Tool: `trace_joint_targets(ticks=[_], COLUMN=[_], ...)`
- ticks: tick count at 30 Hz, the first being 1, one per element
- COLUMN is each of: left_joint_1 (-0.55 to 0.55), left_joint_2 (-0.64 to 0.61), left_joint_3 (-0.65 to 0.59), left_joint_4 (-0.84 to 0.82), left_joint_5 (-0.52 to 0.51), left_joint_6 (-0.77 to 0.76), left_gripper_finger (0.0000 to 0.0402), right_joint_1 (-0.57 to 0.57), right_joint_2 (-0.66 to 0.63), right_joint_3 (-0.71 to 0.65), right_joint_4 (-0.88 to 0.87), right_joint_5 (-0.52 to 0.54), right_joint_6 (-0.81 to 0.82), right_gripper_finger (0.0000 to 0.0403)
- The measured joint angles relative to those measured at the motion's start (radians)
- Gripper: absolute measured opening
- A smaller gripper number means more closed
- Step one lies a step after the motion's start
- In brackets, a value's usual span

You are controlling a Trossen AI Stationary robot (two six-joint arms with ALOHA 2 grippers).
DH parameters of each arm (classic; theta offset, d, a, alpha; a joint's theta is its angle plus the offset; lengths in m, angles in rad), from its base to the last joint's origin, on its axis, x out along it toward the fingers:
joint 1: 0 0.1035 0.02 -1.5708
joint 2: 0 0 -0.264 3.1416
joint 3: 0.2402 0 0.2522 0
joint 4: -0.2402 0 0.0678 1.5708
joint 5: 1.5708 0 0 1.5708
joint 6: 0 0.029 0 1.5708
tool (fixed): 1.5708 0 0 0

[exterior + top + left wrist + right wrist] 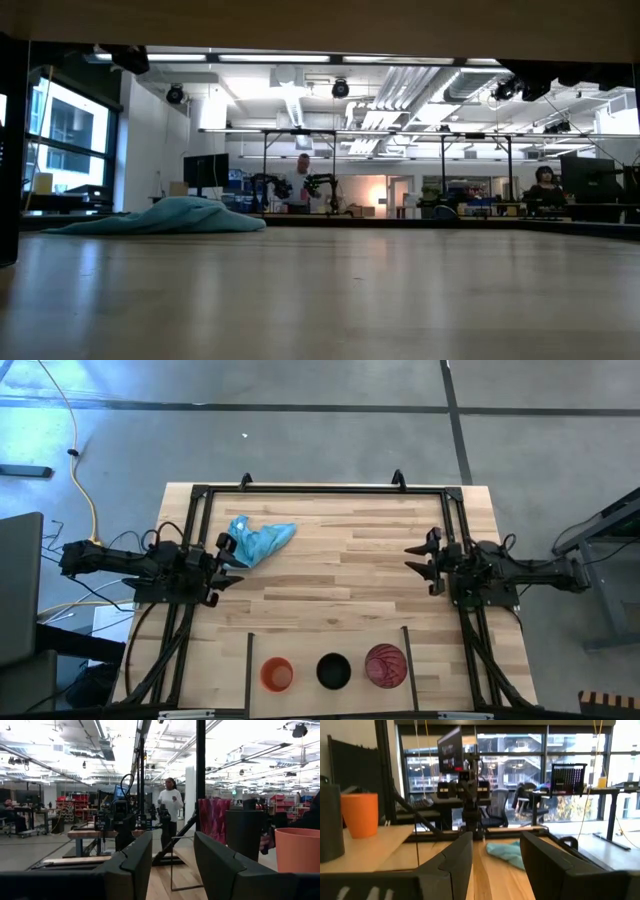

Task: Stack small to large cups/mugs on shelf
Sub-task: Return to Home Position

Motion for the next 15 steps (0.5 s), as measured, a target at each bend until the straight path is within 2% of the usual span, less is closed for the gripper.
trace_joint_targets(ticks=[9,15], left_joint_1=[0.000,0.000], left_joint_2=[-0.002,-0.004], left_joint_3=[0.000,0.000], left_joint_4=[0.115,0.155], left_joint_5=[0.000,0.001], left_joint_6=[0.050,0.100], left_gripper_finger=[0.0134,0.0134], right_joint_1=[0.000,0.000], right_joint_2=[-0.001,-0.001], right_joint_3=[0.044,0.095], right_joint_4=[-0.014,-0.108], right_joint_5=[-0.008,-0.014], right_joint_6=[0.022,0.020], right_gripper_finger=[0.0158,0.0158])
